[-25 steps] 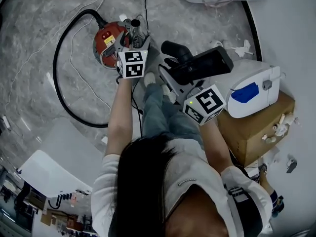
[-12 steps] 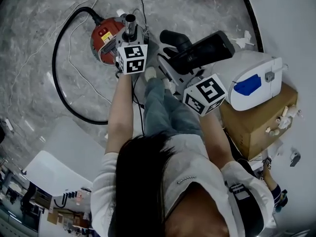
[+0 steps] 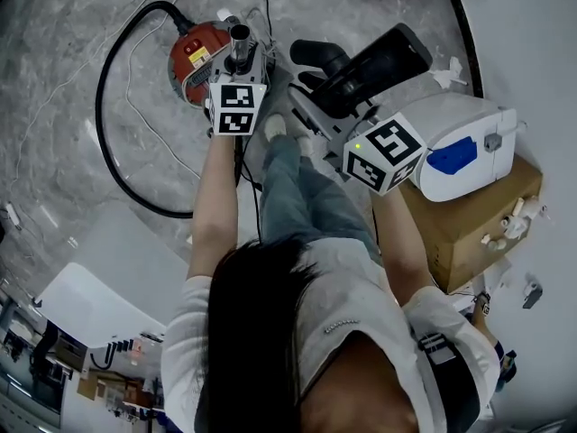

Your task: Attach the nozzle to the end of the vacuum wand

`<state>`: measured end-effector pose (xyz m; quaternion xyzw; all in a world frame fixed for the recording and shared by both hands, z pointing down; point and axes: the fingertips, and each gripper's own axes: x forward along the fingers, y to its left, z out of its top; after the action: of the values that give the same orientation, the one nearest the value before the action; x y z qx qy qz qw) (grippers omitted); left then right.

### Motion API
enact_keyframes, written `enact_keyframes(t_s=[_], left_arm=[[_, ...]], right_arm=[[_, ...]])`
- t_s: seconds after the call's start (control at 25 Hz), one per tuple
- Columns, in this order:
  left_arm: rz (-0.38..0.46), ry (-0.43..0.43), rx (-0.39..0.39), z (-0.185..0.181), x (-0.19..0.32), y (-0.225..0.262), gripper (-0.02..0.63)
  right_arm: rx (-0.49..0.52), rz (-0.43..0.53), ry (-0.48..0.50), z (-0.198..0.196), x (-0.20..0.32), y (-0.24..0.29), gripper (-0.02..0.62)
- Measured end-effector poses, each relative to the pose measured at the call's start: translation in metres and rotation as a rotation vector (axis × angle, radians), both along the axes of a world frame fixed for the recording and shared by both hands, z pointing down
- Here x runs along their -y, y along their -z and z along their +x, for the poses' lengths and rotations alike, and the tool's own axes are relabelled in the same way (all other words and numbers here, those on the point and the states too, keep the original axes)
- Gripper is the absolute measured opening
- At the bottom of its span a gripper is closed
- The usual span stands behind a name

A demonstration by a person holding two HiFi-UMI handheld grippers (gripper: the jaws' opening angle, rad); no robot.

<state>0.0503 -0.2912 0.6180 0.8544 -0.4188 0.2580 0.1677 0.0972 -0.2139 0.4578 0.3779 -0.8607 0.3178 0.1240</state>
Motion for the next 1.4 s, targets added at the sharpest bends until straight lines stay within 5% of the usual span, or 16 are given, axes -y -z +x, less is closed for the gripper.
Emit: enact_keyframes(t_s=[0.72,1.4], left_arm=[[0.057,-0.034,0.033,-0.019,-0.093,0.056,0.054],[0.102,-0.06,0.077,-0.02,-0.154,0.089,0.052]], right_arm=[[-0.007,-0.05,0.275,-0.038,-0.05,0.05,0.1],[0.002,-0.193,0.542,-0.066,-0.125,0.087,0.1]])
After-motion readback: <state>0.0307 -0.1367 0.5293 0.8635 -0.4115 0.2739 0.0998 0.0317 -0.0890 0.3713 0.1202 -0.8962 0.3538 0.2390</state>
